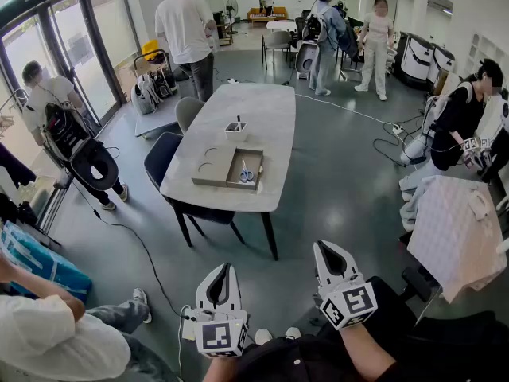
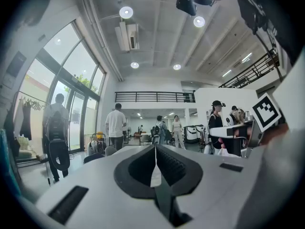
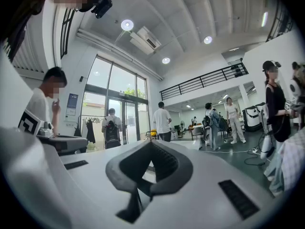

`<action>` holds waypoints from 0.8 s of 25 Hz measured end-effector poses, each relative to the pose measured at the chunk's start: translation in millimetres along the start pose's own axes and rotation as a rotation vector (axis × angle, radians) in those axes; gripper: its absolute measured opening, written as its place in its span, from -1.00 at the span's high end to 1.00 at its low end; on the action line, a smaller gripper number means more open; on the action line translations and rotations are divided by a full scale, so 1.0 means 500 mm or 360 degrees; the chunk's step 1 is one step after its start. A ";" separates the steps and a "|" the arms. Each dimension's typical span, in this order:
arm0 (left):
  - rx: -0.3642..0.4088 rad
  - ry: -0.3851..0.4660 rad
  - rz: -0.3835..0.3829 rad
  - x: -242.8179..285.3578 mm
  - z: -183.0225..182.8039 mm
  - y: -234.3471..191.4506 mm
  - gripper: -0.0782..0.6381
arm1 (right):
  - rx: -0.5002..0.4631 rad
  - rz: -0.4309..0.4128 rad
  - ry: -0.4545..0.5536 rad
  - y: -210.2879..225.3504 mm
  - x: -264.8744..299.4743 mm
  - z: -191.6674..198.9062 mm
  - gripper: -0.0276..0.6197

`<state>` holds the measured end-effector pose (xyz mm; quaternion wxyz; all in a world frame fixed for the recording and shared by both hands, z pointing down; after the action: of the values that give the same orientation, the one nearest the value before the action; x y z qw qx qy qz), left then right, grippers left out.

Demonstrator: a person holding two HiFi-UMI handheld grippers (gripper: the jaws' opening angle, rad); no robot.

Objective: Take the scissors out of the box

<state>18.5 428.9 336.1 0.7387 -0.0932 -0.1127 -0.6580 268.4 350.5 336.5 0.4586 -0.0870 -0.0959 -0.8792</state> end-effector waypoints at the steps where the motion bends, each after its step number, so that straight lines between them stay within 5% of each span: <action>1: -0.0003 0.0002 0.0000 0.001 0.001 -0.002 0.73 | -0.0001 -0.0001 -0.0001 -0.002 0.001 0.001 0.92; 20: -0.0013 -0.0010 0.0046 0.043 -0.002 -0.056 0.73 | 0.0008 0.0000 0.0018 -0.029 0.062 -0.009 0.92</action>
<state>-6.8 404.8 341.2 0.7474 -0.0999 -0.1108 -0.6474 238.7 333.1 338.1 0.4593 -0.0808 -0.0955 -0.8794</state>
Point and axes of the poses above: the fingertips, and each gripper's own axes: x forward along the fingers, y to its right, z out of its underside, the point moved 8 cm from there along -x, backward along the fingers, and after that the axes turned 15 degrees about -y, right-handed, at the moved point
